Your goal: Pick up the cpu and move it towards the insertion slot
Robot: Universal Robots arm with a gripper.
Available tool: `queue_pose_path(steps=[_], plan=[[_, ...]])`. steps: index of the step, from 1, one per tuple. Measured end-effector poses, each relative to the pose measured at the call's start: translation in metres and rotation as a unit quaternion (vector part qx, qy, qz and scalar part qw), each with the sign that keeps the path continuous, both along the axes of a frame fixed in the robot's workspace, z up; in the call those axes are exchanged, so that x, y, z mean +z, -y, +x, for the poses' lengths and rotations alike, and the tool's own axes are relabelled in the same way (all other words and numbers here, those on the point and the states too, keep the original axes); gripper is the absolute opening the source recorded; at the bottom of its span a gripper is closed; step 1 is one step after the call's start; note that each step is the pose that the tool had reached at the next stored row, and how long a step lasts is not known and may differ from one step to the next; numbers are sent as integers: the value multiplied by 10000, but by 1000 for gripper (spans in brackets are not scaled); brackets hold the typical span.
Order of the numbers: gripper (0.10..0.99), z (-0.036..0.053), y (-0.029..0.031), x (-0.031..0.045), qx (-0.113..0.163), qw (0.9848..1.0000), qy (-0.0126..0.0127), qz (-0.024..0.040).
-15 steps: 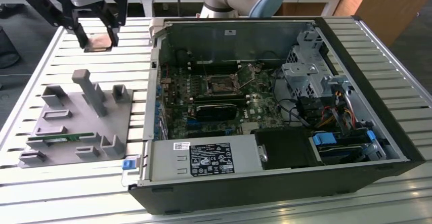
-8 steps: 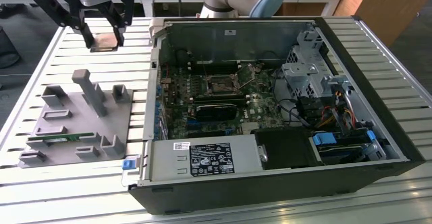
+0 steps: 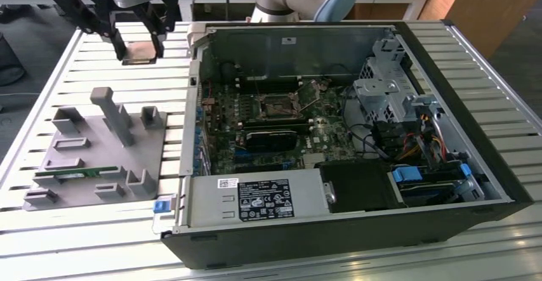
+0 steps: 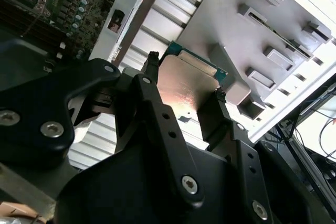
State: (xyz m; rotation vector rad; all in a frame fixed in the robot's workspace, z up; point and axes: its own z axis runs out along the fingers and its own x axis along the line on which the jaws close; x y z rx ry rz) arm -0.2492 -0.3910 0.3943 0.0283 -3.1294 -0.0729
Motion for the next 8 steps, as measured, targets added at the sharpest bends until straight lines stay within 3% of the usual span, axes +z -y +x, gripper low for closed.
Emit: queue_pose_path(steps=[8], plan=[[545, 113, 0, 0, 0, 10000, 0, 0]])
